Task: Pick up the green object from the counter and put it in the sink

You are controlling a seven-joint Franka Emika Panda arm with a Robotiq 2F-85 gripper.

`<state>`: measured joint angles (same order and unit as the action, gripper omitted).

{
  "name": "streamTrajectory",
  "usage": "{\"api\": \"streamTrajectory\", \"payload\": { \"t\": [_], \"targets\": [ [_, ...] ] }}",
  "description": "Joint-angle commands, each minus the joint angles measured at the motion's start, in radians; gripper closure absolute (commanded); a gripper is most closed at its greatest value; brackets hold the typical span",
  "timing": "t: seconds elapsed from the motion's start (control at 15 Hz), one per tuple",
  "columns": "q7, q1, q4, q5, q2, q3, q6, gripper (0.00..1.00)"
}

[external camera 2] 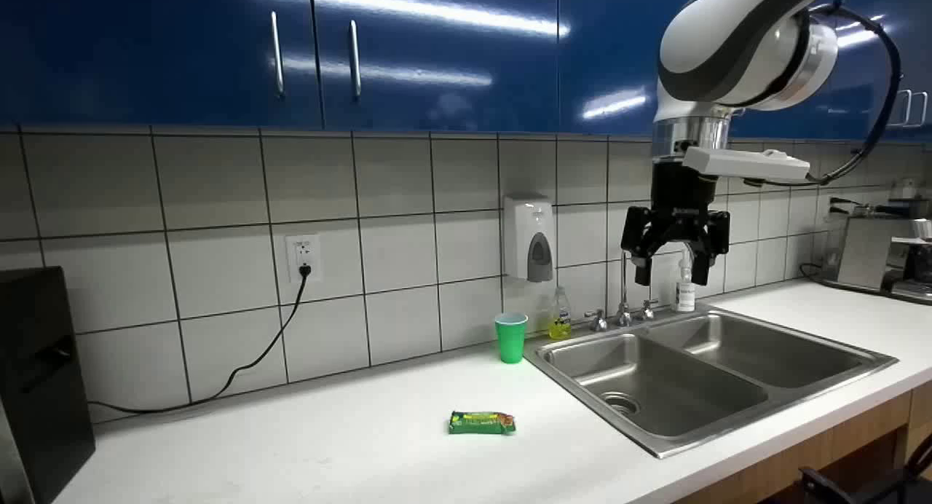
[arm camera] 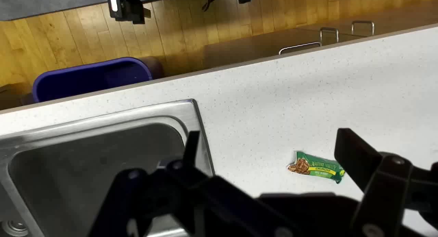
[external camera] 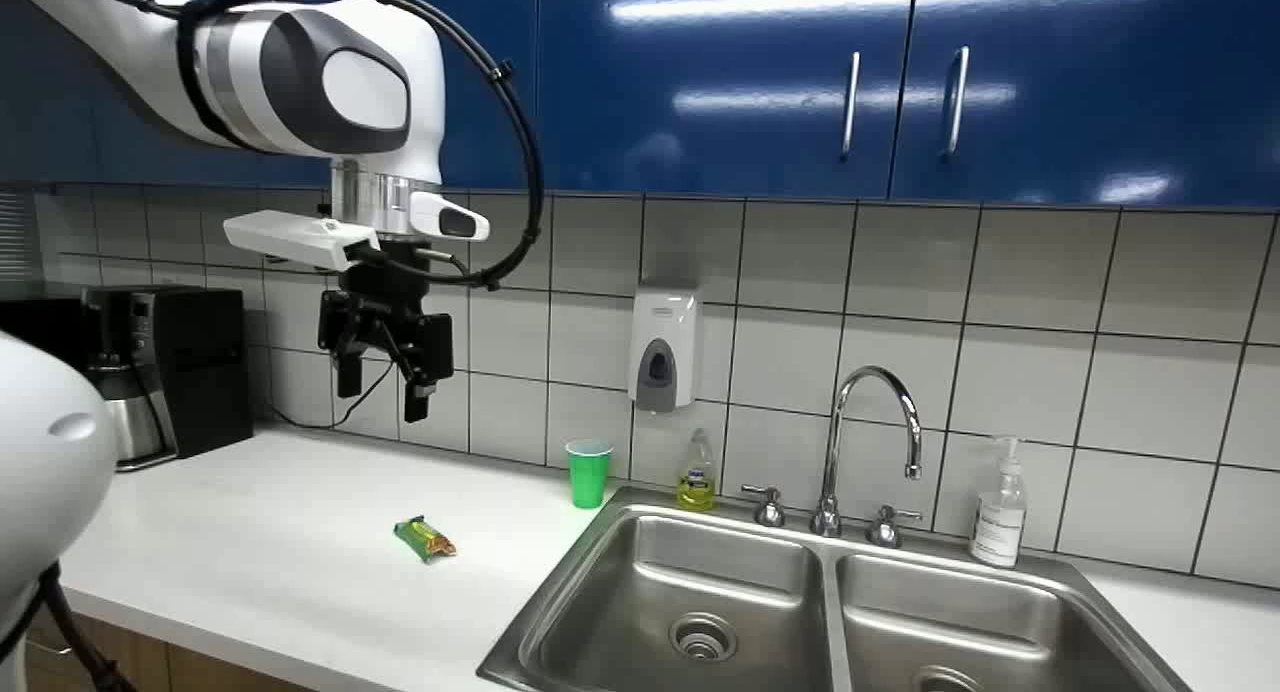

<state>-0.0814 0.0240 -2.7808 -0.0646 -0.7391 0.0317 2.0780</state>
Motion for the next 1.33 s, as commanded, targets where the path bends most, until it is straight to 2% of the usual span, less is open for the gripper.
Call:
{"api": "streamTrajectory", "payload": {
  "t": [0.0, 0.4, 0.87, 1.27],
  "targets": [
    [0.008, -0.013, 0.002, -0.009, 0.002, -0.012, -0.003, 0.0],
    [-0.005, -0.016, 0.031, 0.015, 0.168, -0.03, 0.066, 0.0],
    [-0.024, 0.024, 0.091, 0.023, 0.426, -0.098, 0.254, 0.0],
    [-0.038, 0.049, 0.204, 0.052, 0.665, -0.138, 0.388, 0.0]
  ]
}}
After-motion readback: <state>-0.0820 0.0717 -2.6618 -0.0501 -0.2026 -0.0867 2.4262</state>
